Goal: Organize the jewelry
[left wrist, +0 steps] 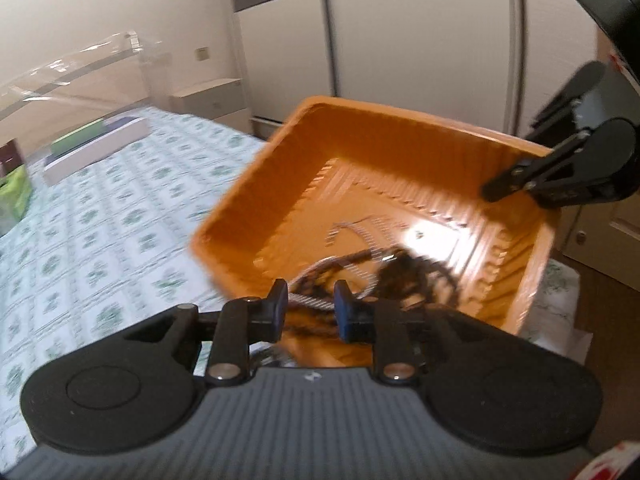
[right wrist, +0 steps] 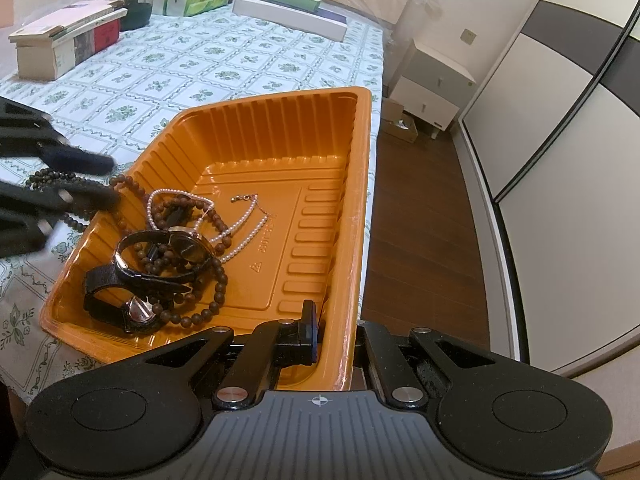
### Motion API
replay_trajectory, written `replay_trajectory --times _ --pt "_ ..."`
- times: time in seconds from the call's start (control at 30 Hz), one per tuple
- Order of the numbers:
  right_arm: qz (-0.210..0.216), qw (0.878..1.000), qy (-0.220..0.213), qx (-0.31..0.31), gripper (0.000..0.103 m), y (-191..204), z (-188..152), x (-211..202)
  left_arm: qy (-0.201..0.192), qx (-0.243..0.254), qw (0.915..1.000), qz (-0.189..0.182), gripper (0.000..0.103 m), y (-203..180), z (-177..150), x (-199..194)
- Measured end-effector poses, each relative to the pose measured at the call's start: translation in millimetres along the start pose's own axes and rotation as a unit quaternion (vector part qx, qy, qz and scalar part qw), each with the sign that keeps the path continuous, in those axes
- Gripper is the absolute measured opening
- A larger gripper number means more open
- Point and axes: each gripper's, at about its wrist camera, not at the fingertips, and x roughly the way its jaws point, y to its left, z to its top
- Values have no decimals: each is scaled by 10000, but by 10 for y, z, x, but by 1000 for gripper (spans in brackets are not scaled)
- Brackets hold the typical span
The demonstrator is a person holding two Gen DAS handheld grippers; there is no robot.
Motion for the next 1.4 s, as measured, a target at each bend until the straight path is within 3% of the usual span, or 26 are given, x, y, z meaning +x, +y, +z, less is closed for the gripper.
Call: replay_trajectory --times 0.3,0.5,0.83,1.1,1.4 --pt "2 10000 2 -1 3 -3 -2 4 223 -347 9948 930 26 486 -460 -380" --pt "2 10000 1 -2 3 0 -4 -2 520 -532 9882 1339 27 696 -813 -540" --pt "-20 10000 6 -22 3 37 -20 -21 672 -1043 9796 1584 27 892 -1088 -618" --pt "-9 10000 16 -18 3 37 -20 -22 643 -1004 9730 1976 30 1148 -1063 -494" --pt "-11 10000 49 -7 3 26 -39 -7 706 -1035 9714 2016 30 1516 -1089 -286"
